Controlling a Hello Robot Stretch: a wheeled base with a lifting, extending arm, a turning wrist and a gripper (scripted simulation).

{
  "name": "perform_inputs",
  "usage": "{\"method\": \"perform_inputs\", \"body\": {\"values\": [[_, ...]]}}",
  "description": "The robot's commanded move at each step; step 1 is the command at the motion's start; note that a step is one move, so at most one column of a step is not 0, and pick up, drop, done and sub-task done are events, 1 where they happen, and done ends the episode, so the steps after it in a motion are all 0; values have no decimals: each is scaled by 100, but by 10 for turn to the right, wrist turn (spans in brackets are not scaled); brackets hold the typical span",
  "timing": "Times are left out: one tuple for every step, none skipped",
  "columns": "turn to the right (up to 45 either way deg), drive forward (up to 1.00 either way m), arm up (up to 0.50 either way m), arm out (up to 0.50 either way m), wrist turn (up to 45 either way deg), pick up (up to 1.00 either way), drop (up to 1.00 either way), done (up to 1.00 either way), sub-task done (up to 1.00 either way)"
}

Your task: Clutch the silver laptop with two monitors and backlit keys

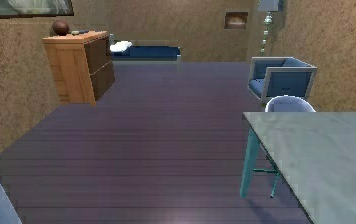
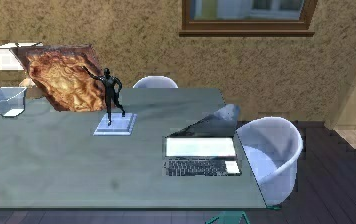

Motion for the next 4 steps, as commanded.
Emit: {"method": "perform_inputs", "body": {"values": [[0,0,50,0,0,0,0,0,0],[0,0,38,0,0,0,0,0,0],[0,0,0,28,0,0,0,0,0],[0,0,0,0,450,0,0,0,0]]}}
